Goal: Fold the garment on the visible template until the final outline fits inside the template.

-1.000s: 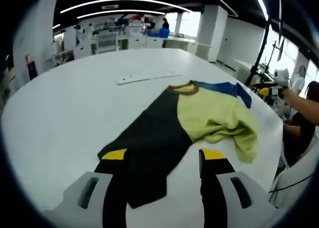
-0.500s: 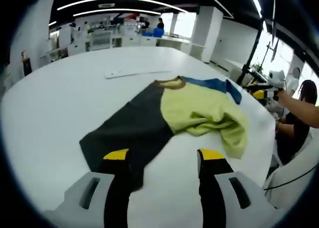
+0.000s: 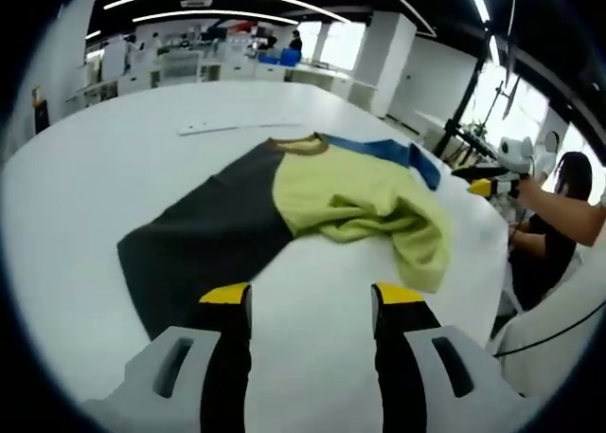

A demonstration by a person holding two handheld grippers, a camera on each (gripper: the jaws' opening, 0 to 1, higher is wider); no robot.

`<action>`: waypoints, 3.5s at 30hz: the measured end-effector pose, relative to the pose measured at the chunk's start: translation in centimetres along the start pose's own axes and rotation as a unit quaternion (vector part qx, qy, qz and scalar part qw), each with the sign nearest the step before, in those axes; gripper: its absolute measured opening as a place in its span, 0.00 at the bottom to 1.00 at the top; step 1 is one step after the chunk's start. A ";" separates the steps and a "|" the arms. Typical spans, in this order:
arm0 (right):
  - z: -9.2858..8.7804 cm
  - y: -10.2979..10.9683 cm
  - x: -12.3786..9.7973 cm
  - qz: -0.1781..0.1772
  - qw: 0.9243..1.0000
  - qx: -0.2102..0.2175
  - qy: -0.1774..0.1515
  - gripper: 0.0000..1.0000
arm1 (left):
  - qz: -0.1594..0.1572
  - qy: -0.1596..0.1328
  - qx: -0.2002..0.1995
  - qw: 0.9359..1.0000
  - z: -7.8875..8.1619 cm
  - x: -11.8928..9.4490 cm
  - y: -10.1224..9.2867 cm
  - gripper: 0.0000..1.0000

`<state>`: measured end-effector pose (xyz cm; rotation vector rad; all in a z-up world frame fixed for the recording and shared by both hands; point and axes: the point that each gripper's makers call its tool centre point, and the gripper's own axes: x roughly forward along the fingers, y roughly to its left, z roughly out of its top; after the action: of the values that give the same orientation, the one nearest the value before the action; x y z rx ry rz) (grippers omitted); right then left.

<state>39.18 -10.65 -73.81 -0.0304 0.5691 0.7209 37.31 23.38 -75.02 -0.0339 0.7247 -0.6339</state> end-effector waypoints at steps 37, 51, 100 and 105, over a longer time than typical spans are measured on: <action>-5.2 5.4 2.0 0.060 0.993 -0.069 0.070 0.32 | -0.090 0.034 0.012 0.995 -2.6 3.5 -7.9 0.41; -5.2 5.8 2.8 0.064 0.989 -0.106 0.076 0.22 | -0.113 0.038 0.028 0.992 -1.8 5.9 -9.7 0.38; -5.3 5.4 3.9 0.056 0.960 -0.254 0.106 0.00 | -0.128 0.048 0.041 0.990 -1.8 8.0 -11.2 0.01; -3.1 5.5 3.4 0.052 0.969 -0.231 0.067 0.00 | -0.132 0.025 0.035 0.990 -0.2 7.5 -11.4 0.01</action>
<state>36.28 -5.10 -77.21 -0.4893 0.5222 0.9469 35.46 10.02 -77.00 -0.0512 0.7520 -0.9160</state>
